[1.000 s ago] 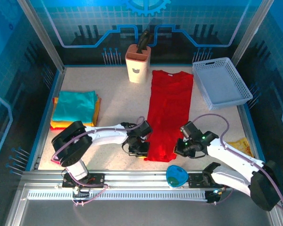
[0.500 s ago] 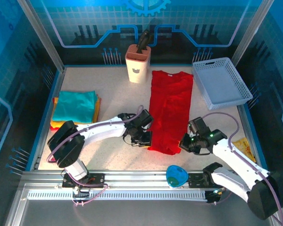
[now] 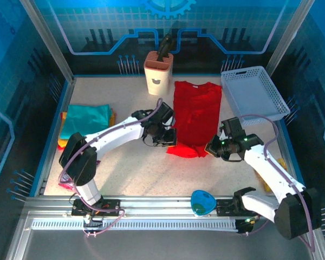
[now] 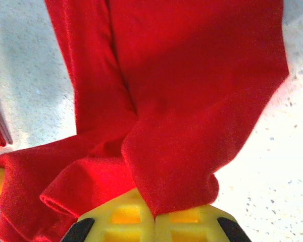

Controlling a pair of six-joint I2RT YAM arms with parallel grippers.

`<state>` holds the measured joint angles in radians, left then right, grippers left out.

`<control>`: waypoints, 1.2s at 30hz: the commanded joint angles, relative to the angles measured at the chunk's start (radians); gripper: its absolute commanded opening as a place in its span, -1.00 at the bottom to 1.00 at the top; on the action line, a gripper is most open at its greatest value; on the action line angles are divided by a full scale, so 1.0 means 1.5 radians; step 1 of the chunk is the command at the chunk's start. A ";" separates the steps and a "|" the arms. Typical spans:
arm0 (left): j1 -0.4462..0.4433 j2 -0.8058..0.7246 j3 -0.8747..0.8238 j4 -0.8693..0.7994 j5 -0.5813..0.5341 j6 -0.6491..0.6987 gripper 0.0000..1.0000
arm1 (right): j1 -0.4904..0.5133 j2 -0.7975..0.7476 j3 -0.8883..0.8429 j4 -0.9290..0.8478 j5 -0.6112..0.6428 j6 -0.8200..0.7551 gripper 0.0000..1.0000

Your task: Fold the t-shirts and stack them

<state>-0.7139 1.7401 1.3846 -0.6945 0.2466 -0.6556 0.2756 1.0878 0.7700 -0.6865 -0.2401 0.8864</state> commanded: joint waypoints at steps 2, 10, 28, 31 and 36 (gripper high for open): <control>0.027 0.038 0.061 -0.032 -0.003 0.052 -1.00 | -0.033 0.028 0.038 0.021 -0.034 -0.026 -1.00; 0.057 0.115 0.178 -0.062 -0.004 0.101 -1.00 | -0.086 0.079 0.069 0.048 -0.059 -0.045 -1.00; 0.119 0.289 0.417 -0.098 -0.008 0.150 -1.00 | -0.168 0.247 0.186 0.122 -0.108 -0.072 -1.00; 0.125 0.317 0.464 -0.120 -0.013 0.160 -1.00 | -0.181 0.271 0.196 0.134 -0.119 -0.074 -1.00; 0.137 0.353 0.514 -0.131 -0.010 0.167 -1.00 | -0.189 0.313 0.212 0.147 -0.128 -0.082 -1.00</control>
<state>-0.5201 2.2368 2.0983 -0.8513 0.2356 -0.4370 0.0097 1.5269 1.0588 -0.4911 -0.4015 0.7841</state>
